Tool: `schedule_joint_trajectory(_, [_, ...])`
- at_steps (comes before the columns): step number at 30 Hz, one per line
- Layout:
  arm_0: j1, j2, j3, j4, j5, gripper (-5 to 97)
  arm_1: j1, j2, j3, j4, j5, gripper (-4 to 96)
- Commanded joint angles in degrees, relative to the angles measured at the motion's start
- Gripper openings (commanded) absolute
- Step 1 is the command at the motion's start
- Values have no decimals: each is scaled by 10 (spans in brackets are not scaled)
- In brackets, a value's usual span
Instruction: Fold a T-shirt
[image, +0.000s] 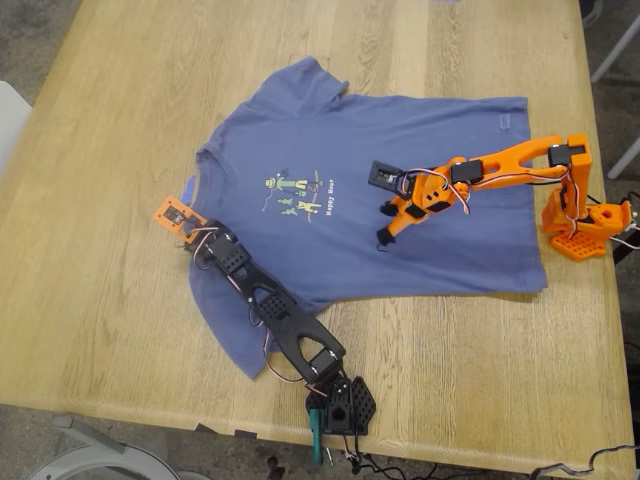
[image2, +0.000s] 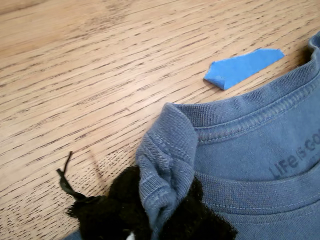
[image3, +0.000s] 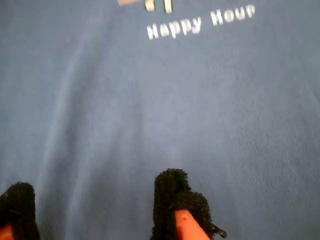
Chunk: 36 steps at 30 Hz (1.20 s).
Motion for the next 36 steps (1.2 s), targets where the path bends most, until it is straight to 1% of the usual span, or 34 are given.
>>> schedule_joint_trajectory(1, [0, 14, -25, 20, -9, 0, 5, 48, -21, 52, -4, 345])
schedule_joint_trajectory(5, [-3, 15, -25, 22, -8, 0, 11, 66, -35, 129, -7, 344])
schedule_joint_trajectory(7, [-2, 15, -25, 22, -8, 0, 14, 69, -36, 137, -7, 344])
schedule_joint_trajectory(10, [3, 17, -25, 22, -8, 0, 17, 65, -29, 109, -5, 344])
schedule_joint_trajectory(16, [14, 33, -25, 34, -8, 0, 25, 66, 40, 25, 19, 348])
schedule_joint_trajectory(25, [20, 45, -25, 47, -6, 0, 31, 48, 71, -47, 40, 387])
schedule_joint_trajectory(36, [38, 50, -25, 58, -6, 0, 26, 27, 114, -109, 46, 416])
